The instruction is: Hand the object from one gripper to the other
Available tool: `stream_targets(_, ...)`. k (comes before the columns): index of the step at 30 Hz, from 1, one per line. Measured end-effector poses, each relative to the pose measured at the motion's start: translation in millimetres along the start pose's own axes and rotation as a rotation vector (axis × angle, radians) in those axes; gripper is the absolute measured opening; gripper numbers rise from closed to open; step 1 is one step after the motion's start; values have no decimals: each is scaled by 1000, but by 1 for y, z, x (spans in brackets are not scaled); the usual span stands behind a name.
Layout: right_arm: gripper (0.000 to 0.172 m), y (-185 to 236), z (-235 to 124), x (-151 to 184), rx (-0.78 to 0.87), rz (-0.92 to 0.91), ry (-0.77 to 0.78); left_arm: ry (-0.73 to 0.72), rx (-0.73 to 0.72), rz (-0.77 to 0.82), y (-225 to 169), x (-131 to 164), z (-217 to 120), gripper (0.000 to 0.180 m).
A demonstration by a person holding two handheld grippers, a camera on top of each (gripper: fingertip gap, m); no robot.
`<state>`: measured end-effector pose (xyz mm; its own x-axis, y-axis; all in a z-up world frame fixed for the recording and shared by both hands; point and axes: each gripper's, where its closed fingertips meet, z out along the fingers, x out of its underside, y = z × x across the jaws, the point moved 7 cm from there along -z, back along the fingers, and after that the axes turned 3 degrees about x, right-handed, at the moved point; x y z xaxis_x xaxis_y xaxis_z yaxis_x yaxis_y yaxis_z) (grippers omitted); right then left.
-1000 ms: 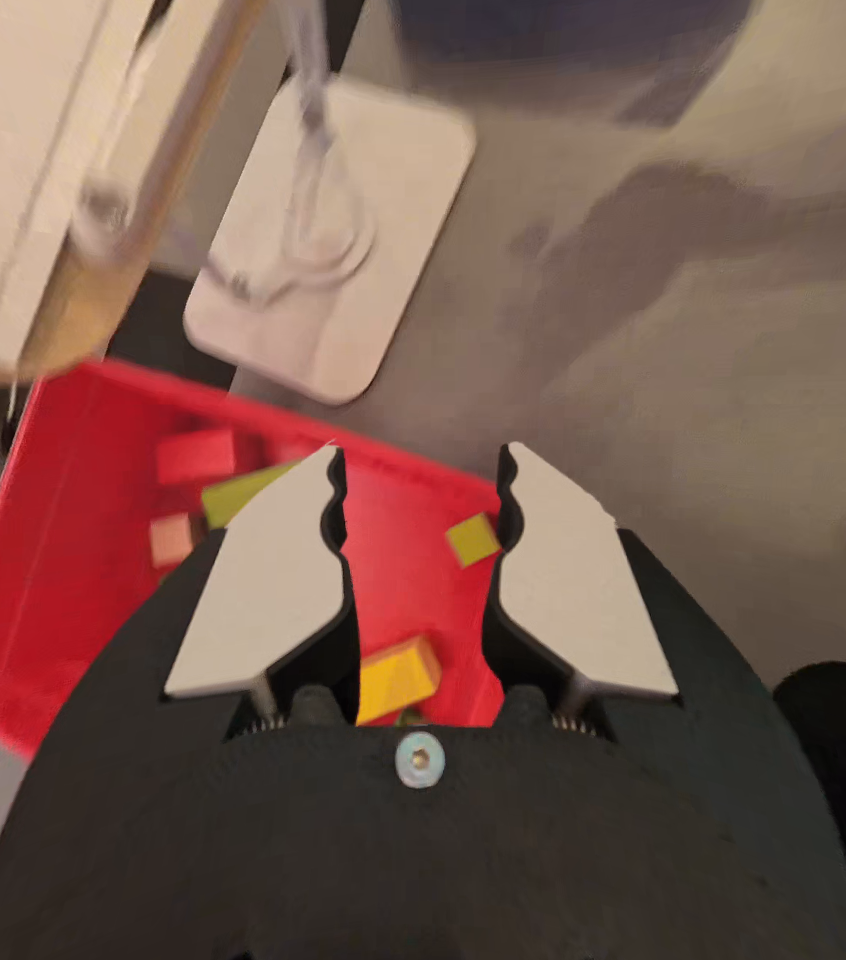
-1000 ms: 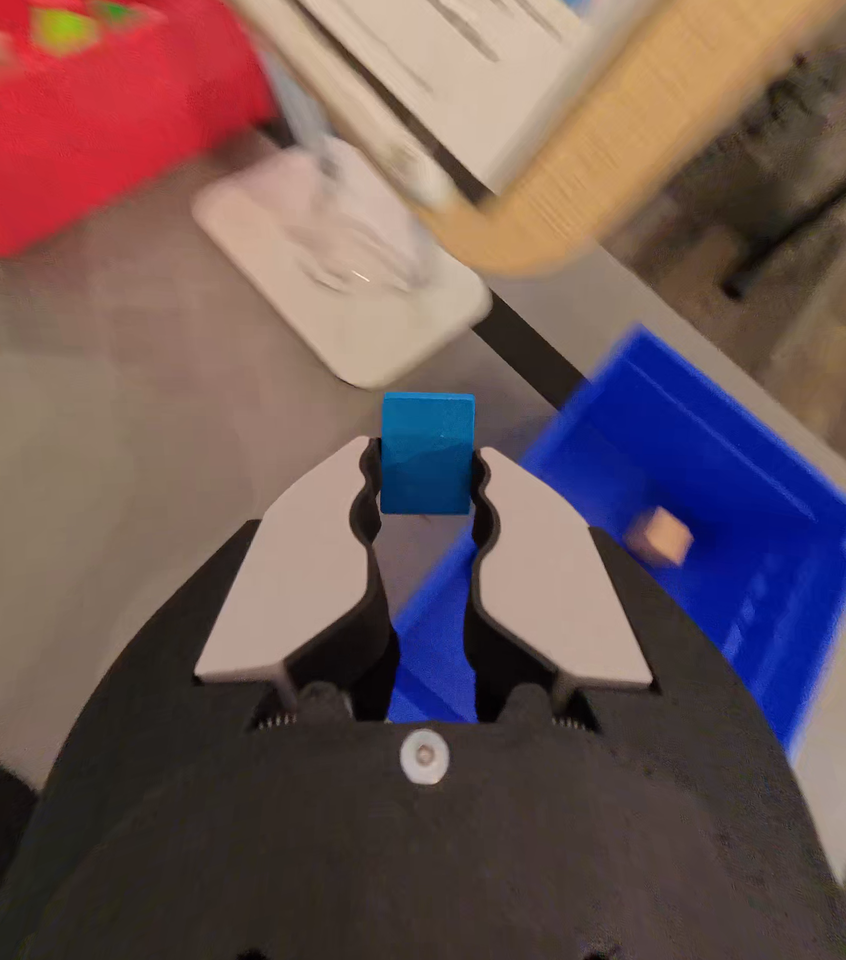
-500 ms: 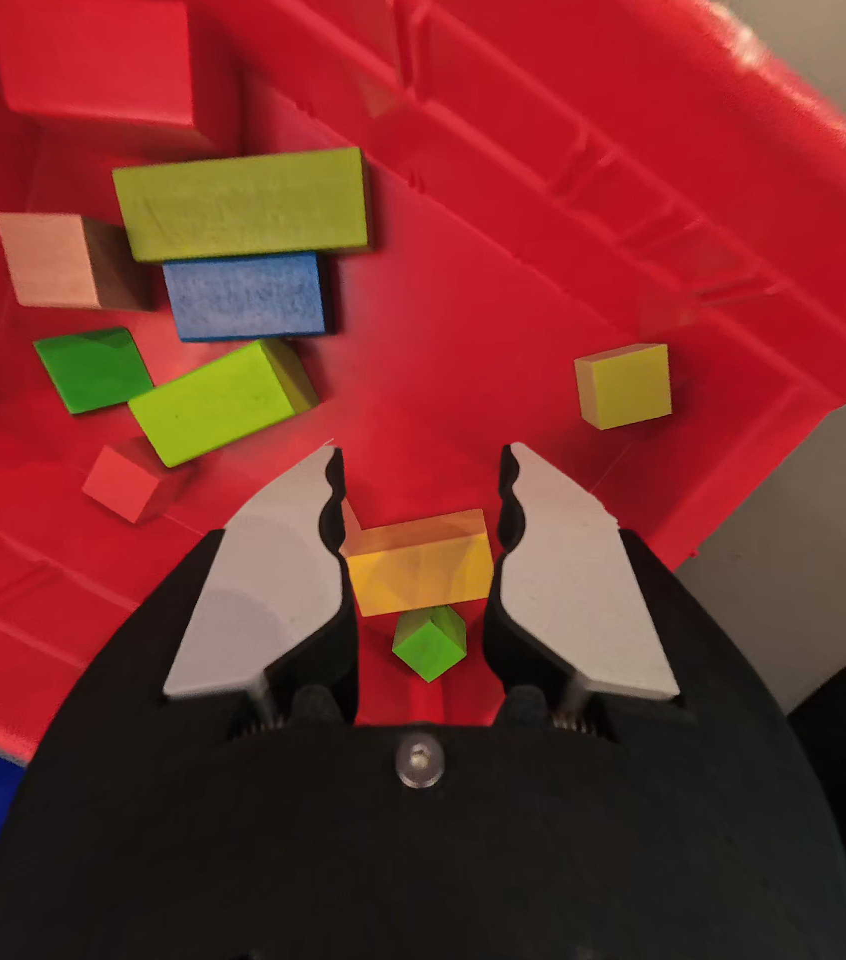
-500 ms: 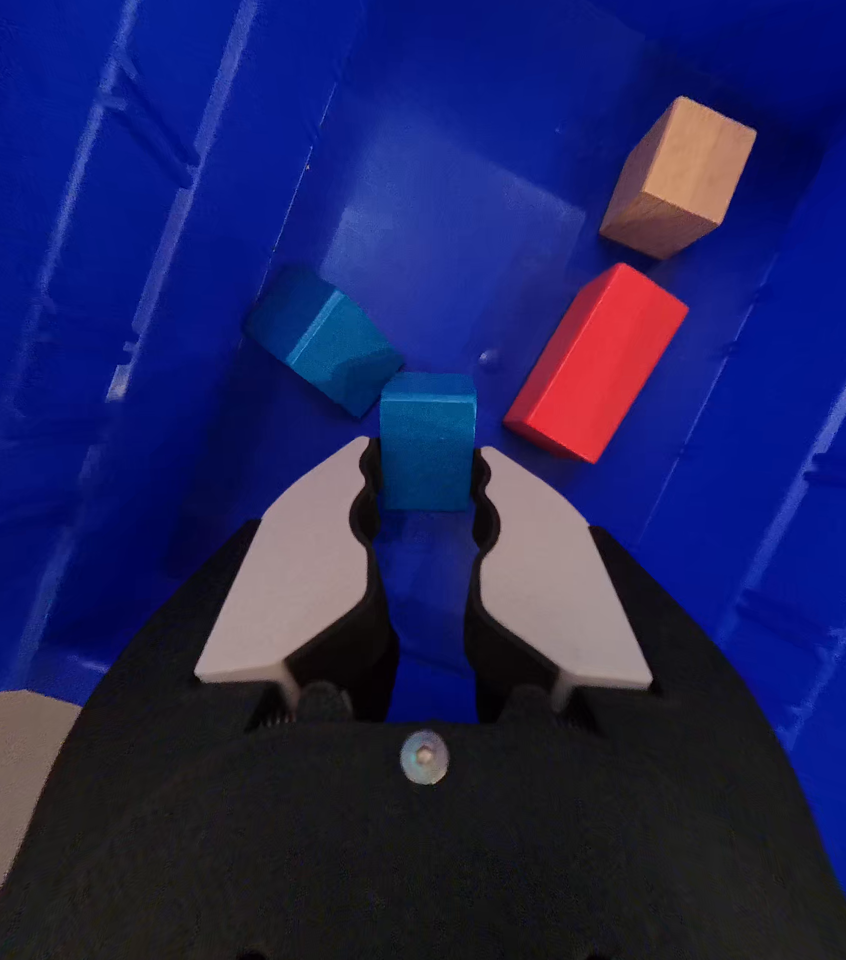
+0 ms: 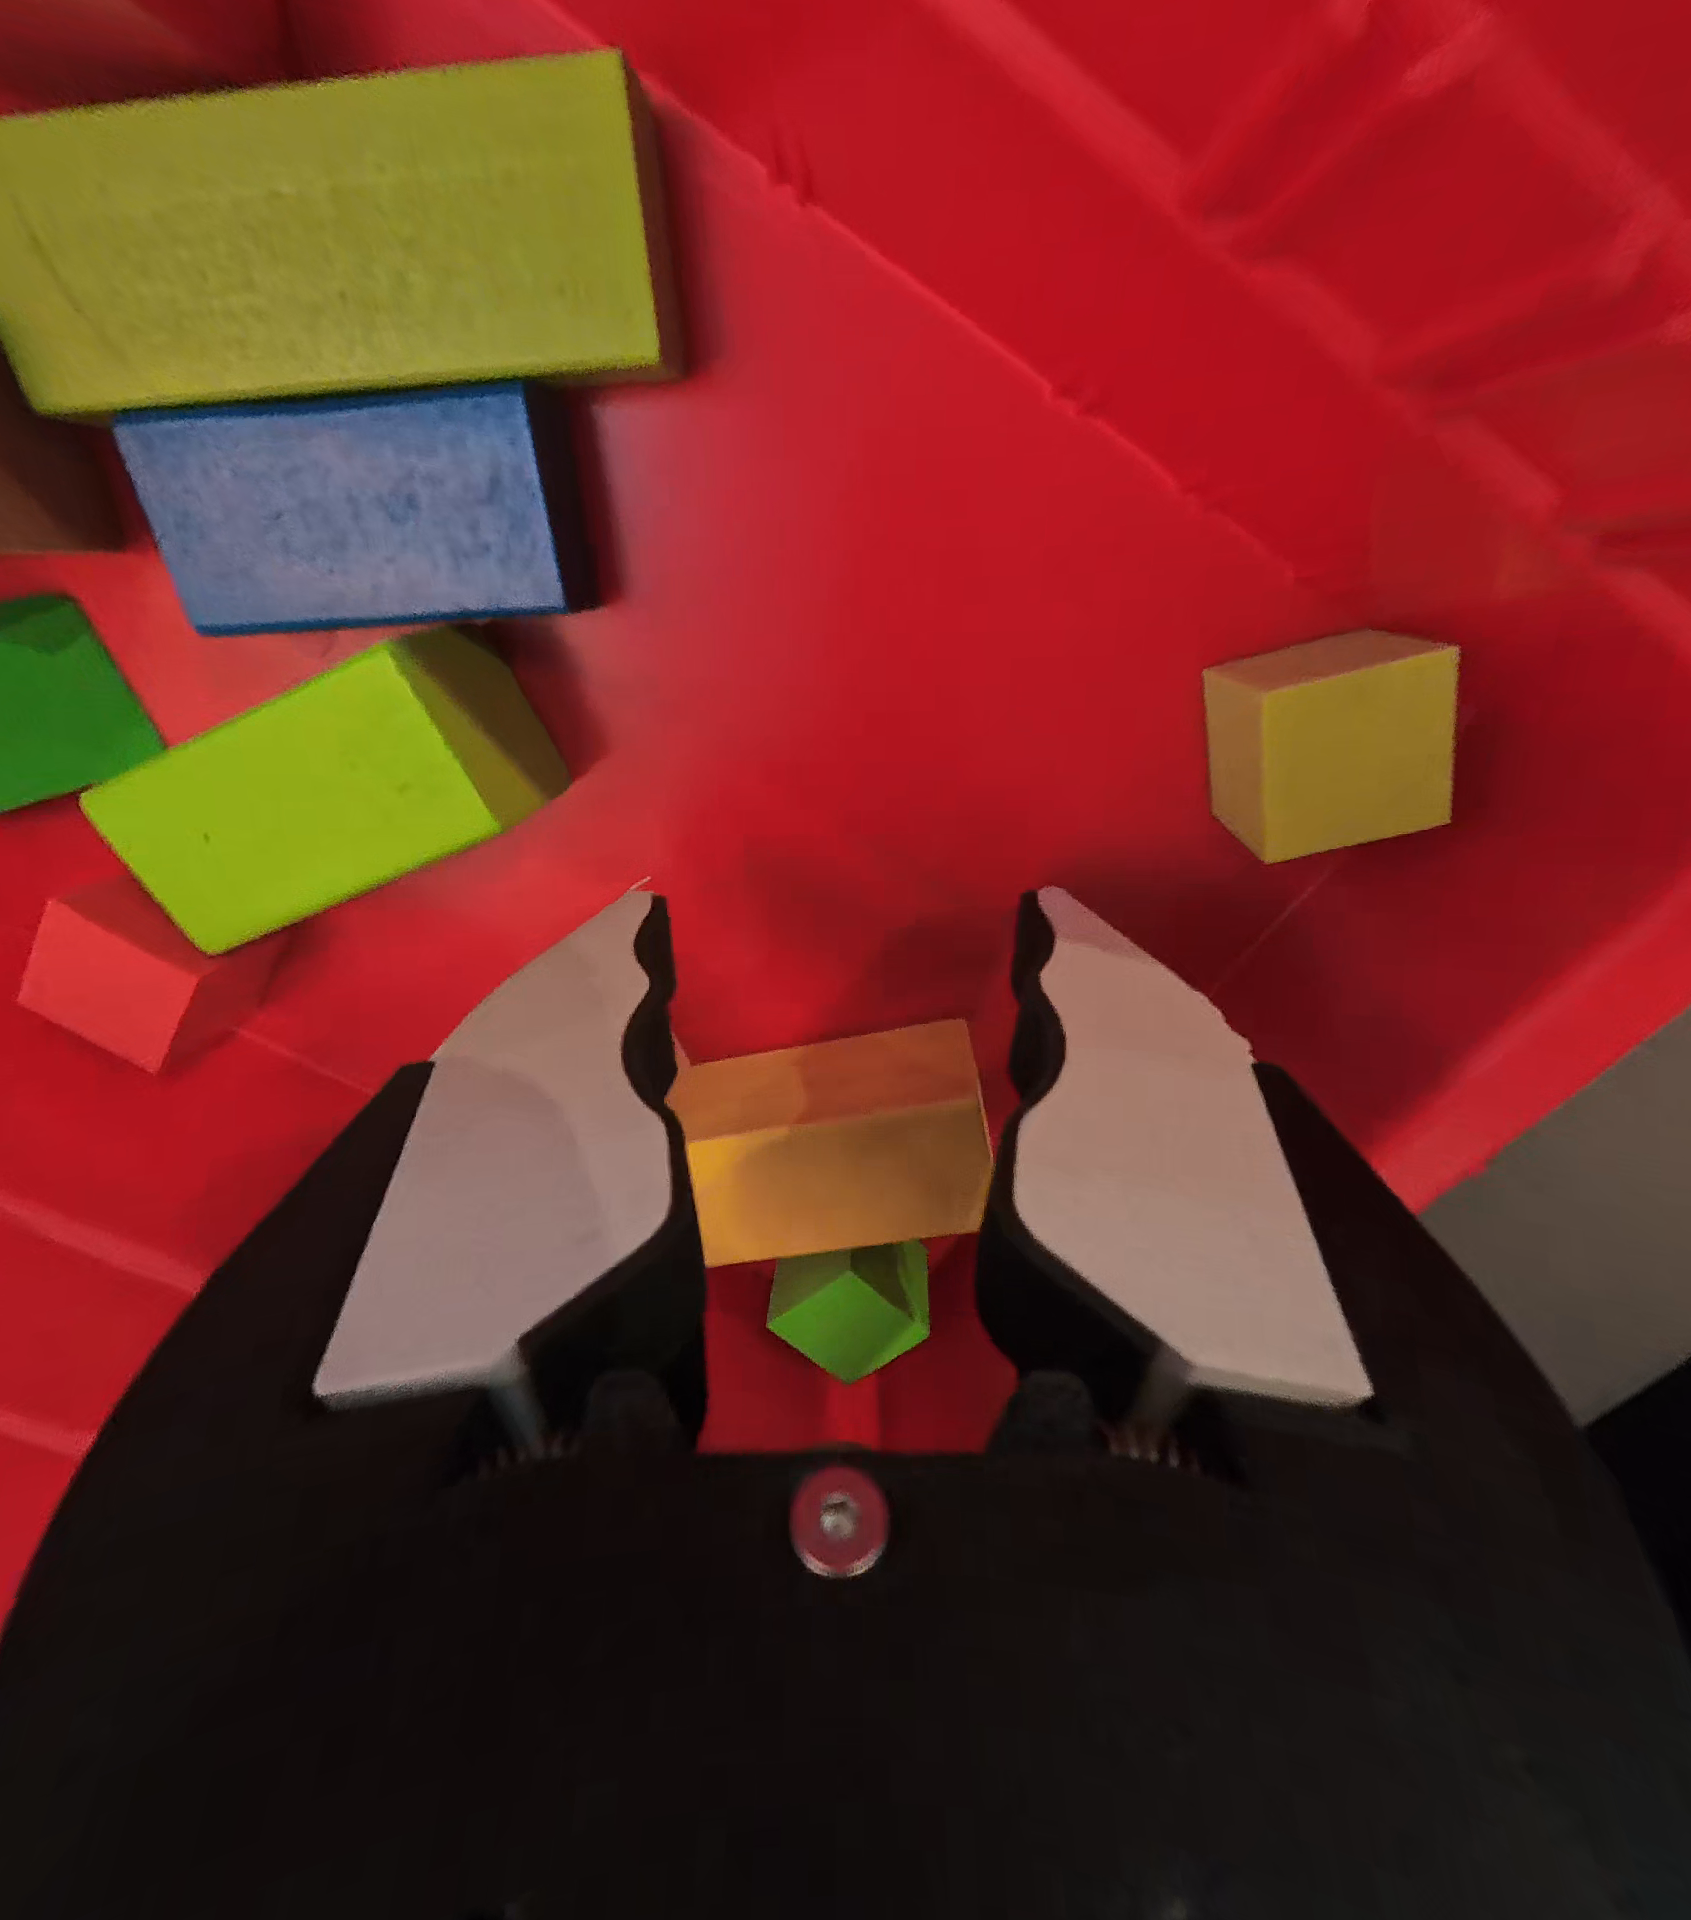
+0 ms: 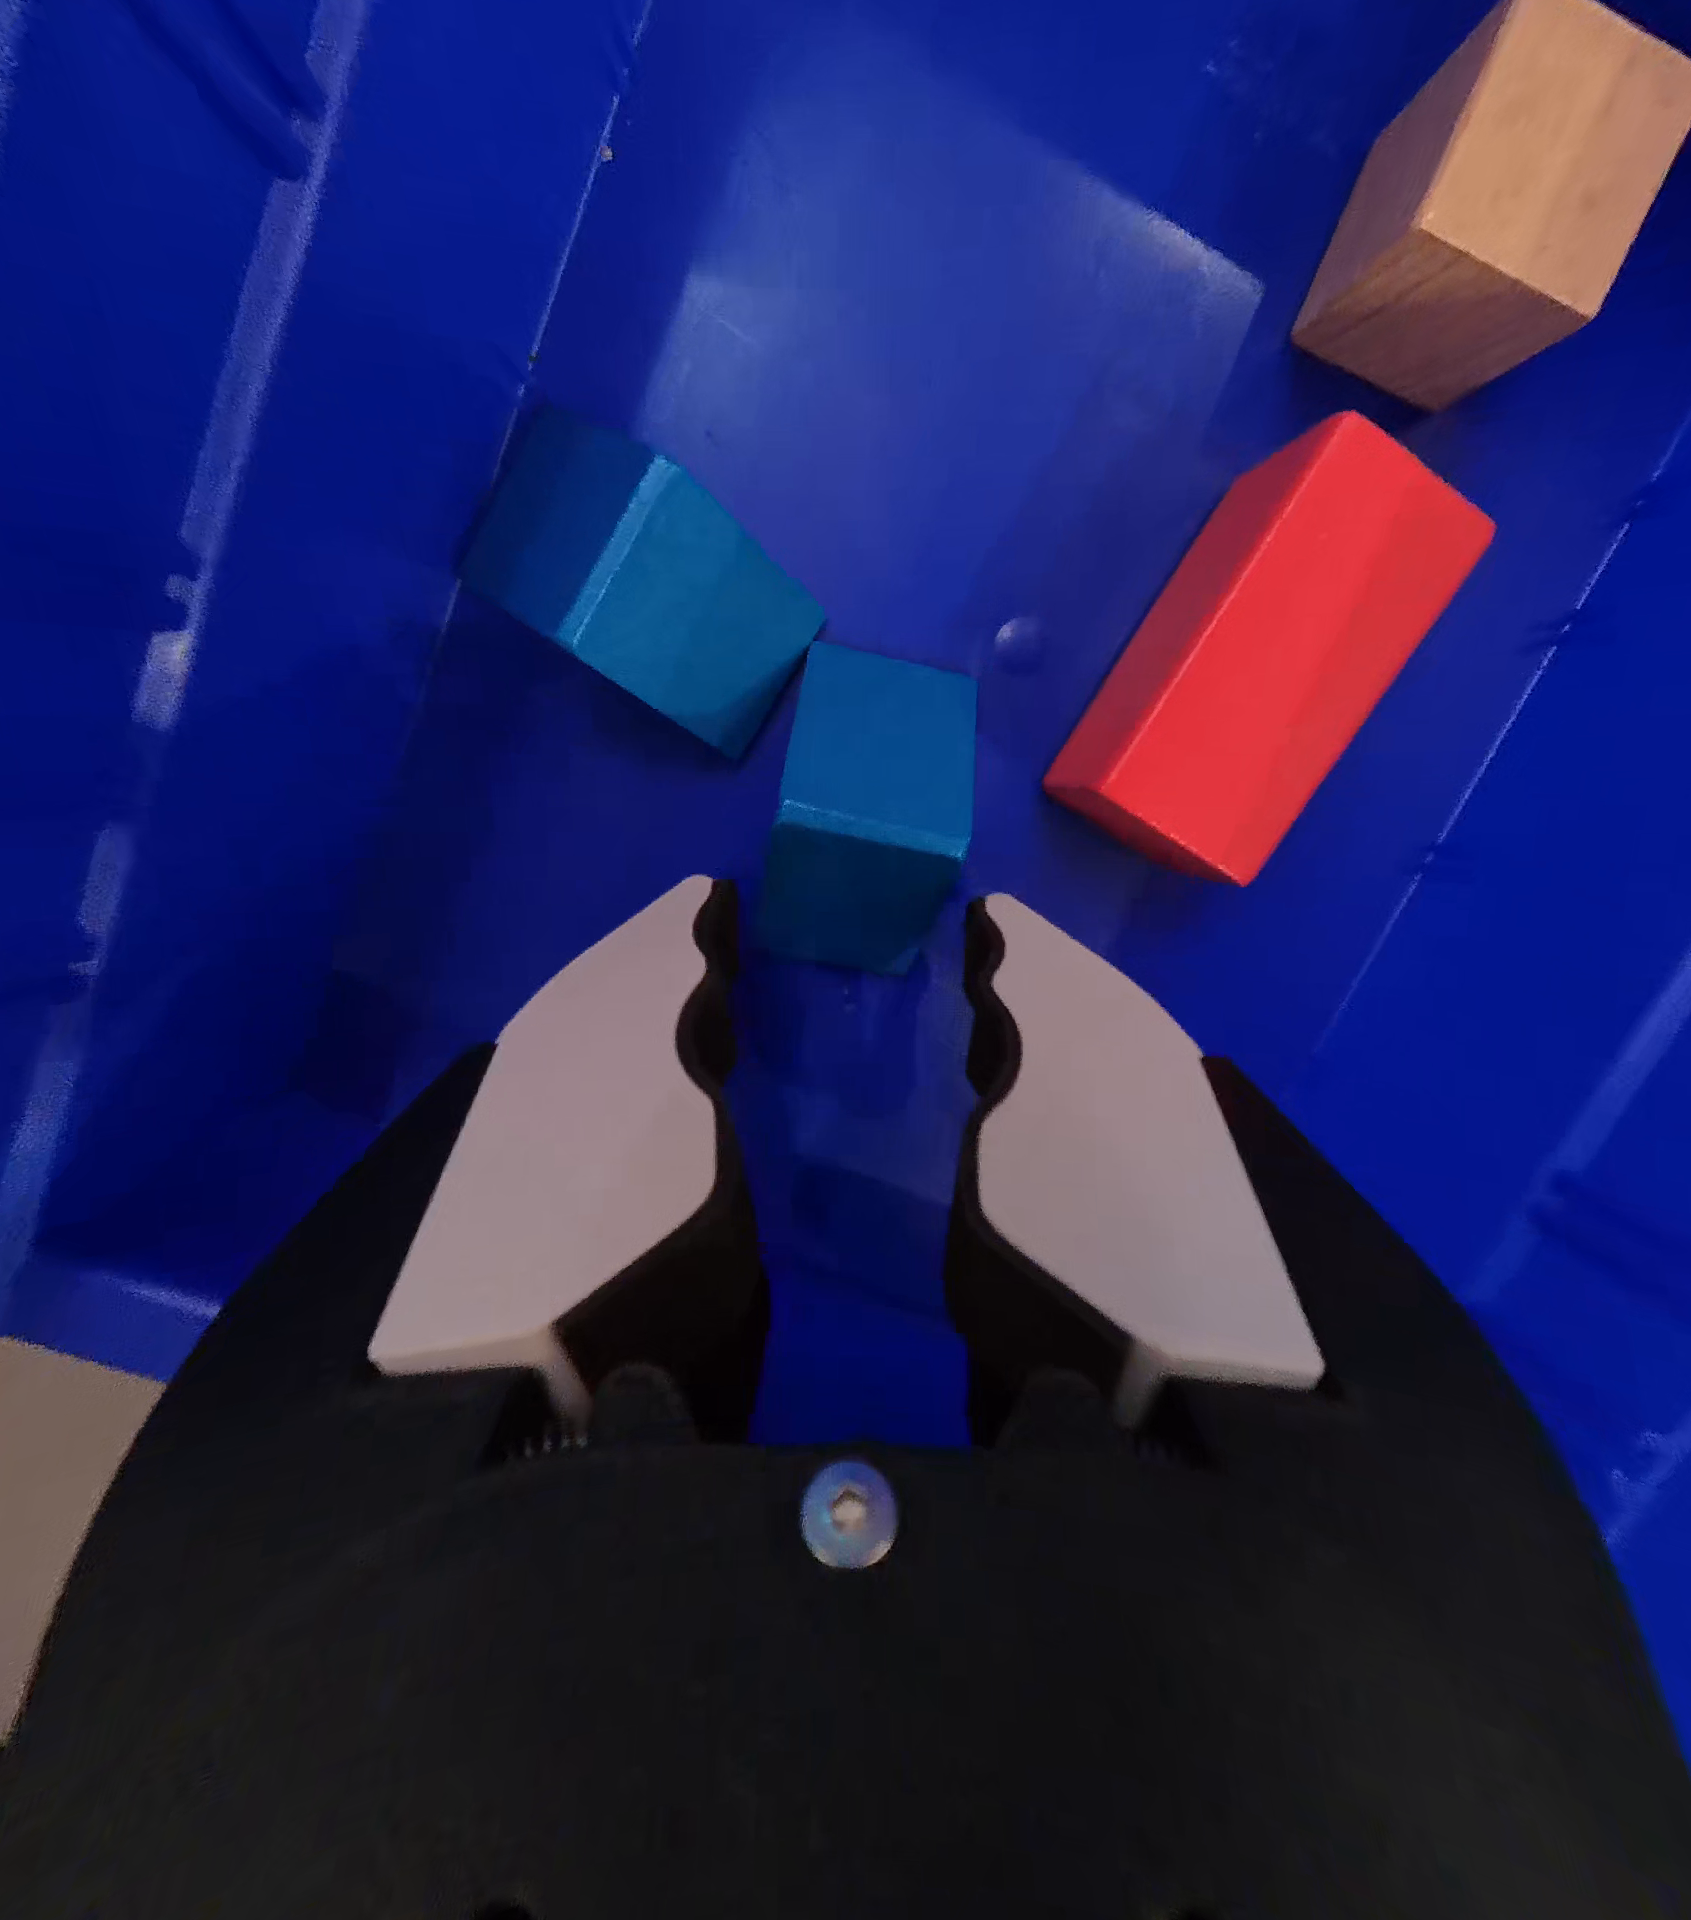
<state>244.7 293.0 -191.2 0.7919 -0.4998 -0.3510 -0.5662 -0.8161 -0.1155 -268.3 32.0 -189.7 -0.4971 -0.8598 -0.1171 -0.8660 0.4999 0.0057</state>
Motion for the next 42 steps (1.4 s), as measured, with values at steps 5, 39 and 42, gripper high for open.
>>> stream_targets(5,41,7,-17,-4,-6,-9,-69,-81,-158,-98,20,-16,-12,75)
stream_targets(39,65,194,-186,-100,-302,-497,-833,-897,-47,106,-39,-64,-155,73)
stream_targets(42,72,240,-195,-120,-483,-534,-930,-1017,-15,313,-88,-86,-179,72)
